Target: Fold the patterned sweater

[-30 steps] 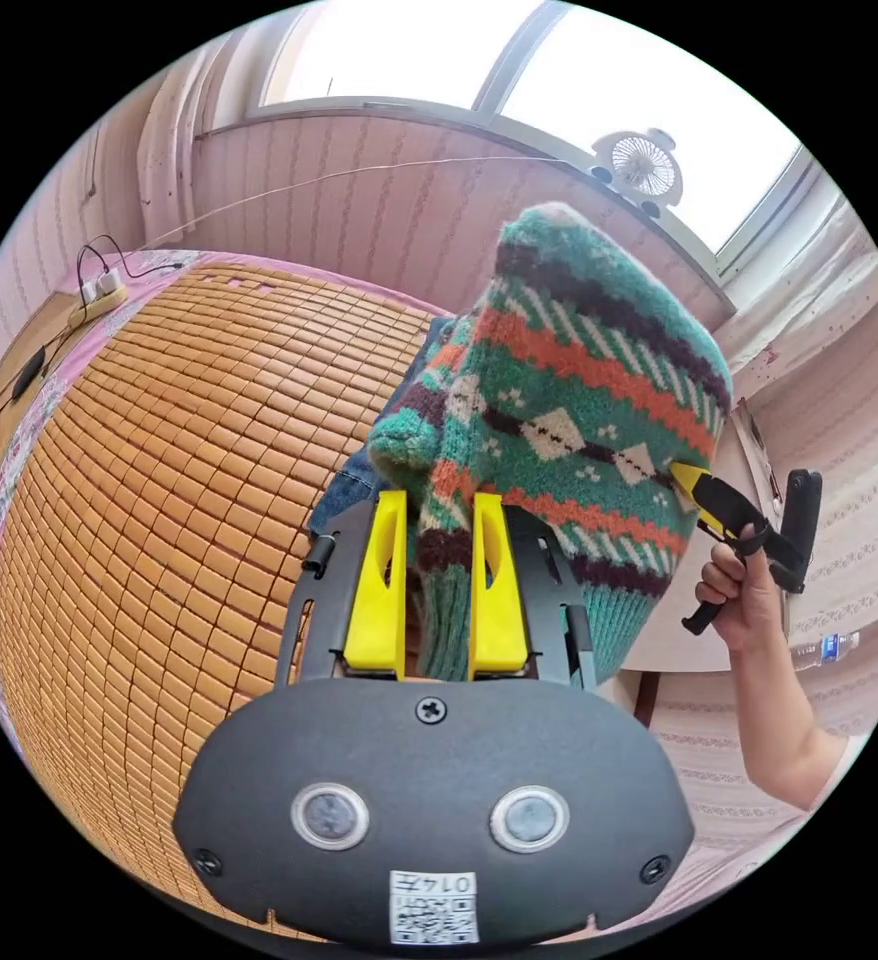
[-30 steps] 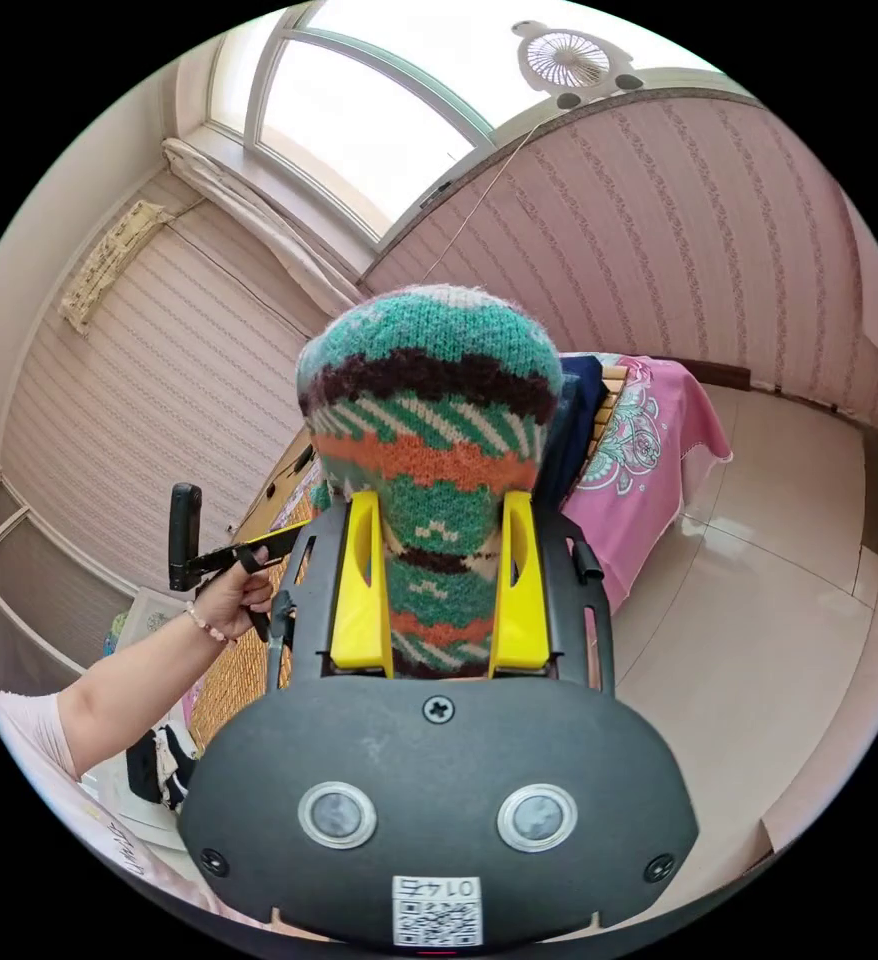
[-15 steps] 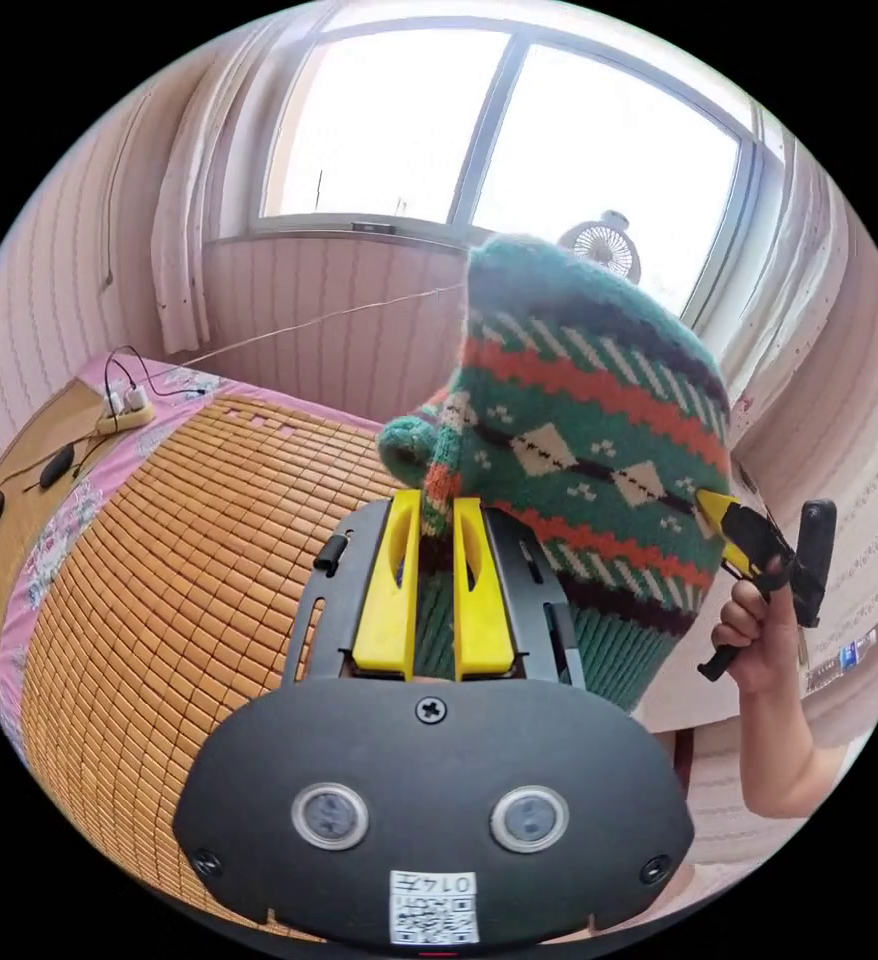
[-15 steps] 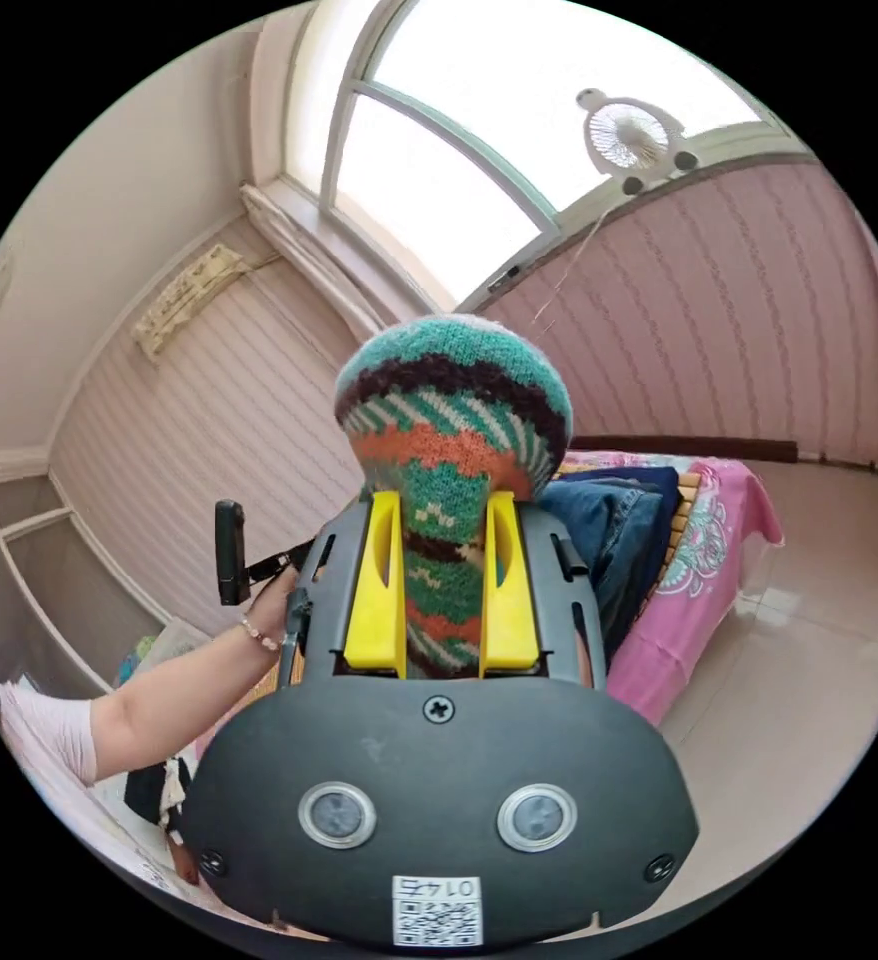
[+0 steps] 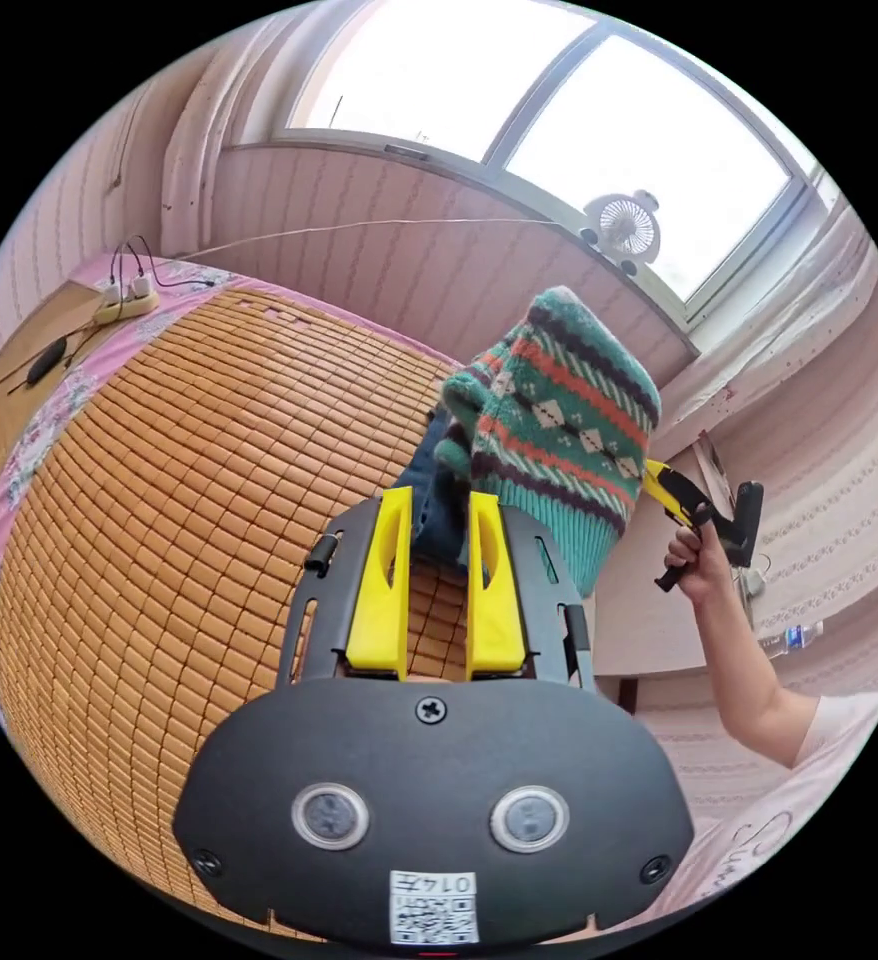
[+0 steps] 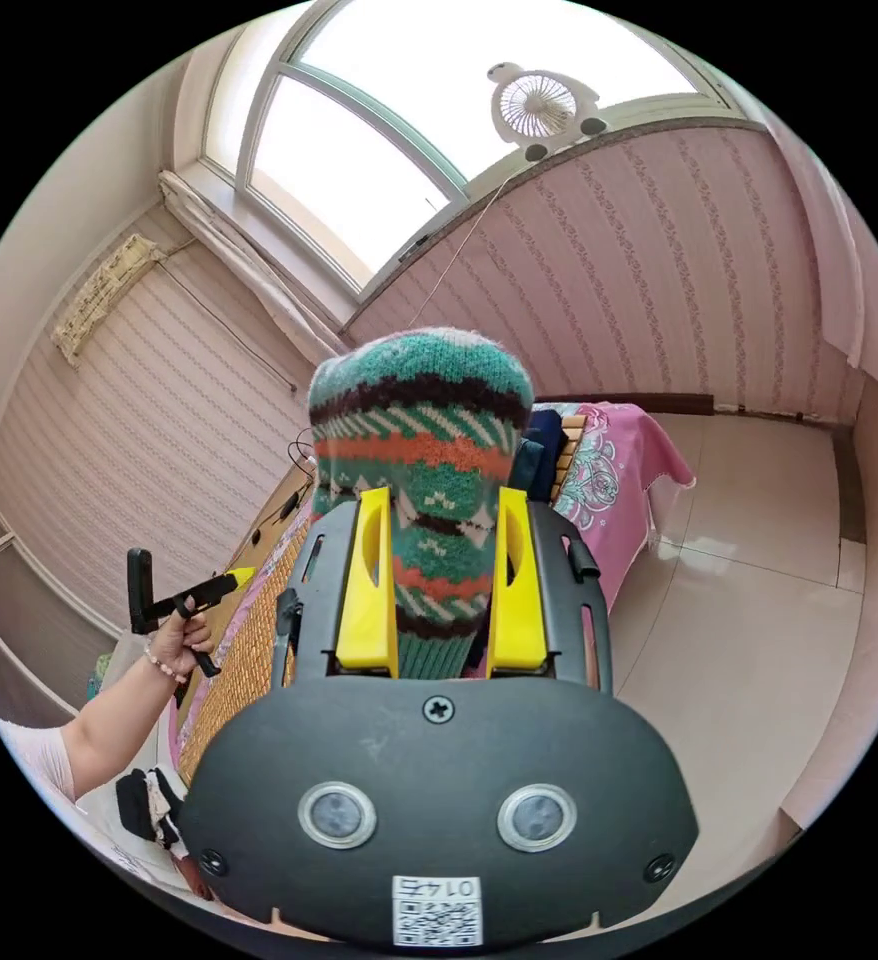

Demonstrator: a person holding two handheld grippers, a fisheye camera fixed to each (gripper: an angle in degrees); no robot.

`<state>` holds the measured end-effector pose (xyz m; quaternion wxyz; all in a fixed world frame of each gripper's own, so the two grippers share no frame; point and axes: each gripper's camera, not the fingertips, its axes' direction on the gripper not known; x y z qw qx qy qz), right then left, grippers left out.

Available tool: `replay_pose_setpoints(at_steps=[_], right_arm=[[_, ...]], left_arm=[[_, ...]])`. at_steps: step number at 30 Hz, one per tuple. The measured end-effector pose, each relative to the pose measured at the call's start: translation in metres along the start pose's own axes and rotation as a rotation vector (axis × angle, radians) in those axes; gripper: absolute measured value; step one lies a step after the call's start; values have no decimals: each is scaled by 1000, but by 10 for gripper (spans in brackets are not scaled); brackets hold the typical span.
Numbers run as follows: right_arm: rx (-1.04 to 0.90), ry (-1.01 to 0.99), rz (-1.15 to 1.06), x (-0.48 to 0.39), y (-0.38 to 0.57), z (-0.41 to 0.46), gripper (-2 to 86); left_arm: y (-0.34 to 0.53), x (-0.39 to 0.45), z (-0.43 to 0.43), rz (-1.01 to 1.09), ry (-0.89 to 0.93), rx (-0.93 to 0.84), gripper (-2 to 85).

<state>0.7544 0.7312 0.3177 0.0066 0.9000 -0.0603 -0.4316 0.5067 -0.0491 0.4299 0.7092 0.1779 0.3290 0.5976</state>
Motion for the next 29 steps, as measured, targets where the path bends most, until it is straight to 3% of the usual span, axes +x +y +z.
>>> replay_pose_setpoints(at_steps=[2, 5, 9, 11, 15, 24, 29], right_arm=[[36, -5, -45, -10, 29, -27, 143], [-77, 43, -202, -44, 99, -48, 142], [-353, 63, -472, -124, 215, -45, 143], [-393, 35, -588, -169, 256, -43, 143], [-464, -192, -856, -296, 336, -21, 149], [-654, -752, -1464, -588, 576, -19, 158], [-735, -1020, -1691, -697, 723, -55, 158]], left_arm=[[52, 2, -66, 48, -76, 17, 85], [173, 14, -179, 81, -243, 44, 80], [358, 35, -330, -121, -429, 60, 75], [429, 52, -395, -249, -524, 82, 71], [568, 100, -526, -477, -768, 133, 66], [819, 172, -764, -1006, -938, 389, 83], [927, 194, -872, -1227, -1019, 474, 88]])
